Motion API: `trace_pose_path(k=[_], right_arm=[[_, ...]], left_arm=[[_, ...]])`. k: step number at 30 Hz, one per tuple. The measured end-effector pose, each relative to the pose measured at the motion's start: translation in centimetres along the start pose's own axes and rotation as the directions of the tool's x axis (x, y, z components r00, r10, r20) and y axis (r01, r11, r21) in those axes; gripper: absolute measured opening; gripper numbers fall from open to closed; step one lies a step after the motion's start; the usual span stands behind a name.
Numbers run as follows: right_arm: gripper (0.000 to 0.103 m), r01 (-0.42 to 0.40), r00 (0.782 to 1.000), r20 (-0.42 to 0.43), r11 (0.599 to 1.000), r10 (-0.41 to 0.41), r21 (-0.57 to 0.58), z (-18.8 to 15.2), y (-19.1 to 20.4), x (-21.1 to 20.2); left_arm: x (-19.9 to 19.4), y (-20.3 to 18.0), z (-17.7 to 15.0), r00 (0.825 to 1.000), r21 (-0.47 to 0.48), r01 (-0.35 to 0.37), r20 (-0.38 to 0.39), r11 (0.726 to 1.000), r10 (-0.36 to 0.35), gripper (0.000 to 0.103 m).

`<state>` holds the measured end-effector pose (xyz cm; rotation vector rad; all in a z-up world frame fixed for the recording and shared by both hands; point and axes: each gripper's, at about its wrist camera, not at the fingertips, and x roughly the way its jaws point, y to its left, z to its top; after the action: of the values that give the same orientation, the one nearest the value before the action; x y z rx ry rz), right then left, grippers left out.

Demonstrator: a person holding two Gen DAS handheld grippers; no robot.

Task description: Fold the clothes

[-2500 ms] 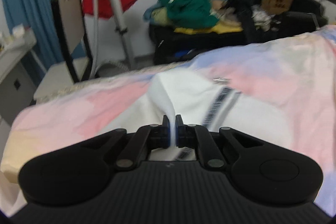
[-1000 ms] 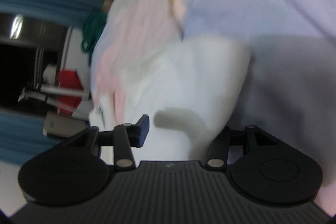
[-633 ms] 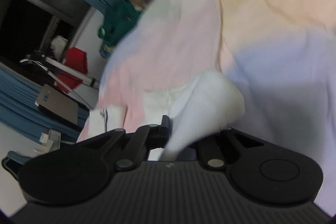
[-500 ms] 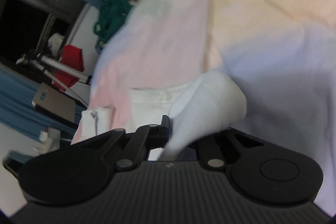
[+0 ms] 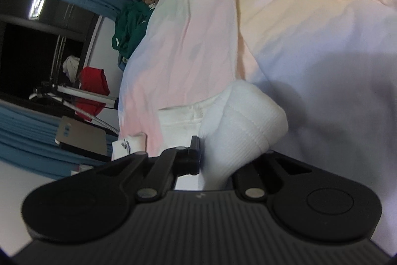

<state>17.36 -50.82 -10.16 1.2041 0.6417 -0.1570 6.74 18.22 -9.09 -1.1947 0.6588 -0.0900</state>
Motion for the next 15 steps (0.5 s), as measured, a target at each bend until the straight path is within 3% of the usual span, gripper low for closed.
trace_pose_path(k=[3, 7, 10, 15], right_arm=[[0.010, -0.024, 0.999, 0.021, 0.998, 0.025, -0.050, -0.1, 1.0, -0.4], [0.009, -0.071, 0.993, 0.083, 0.991, 0.081, -0.109, 0.0, 2.7, -1.5], [0.009, -0.071, 0.984, 0.154, 0.988, 0.092, -0.138, 0.7, 3.4, -2.9], [0.009, -0.022, 0.941, 0.334, 0.995, 0.052, -0.093, 2.9, 1.9, -6.1]], left_arm=[[1.0, 1.3, 0.4, 0.999, -0.095, 0.020, -0.039, 0.995, -0.024, 0.077], [1.4, 1.7, 0.7, 0.999, -0.132, 0.039, -0.004, 0.991, -0.039, 0.078], [2.3, 2.4, 1.3, 0.999, -0.163, 0.020, -0.025, 0.986, -0.024, 0.078], [2.9, 3.0, 1.5, 1.000, -0.202, 0.010, -0.008, 0.979, -0.012, 0.078]])
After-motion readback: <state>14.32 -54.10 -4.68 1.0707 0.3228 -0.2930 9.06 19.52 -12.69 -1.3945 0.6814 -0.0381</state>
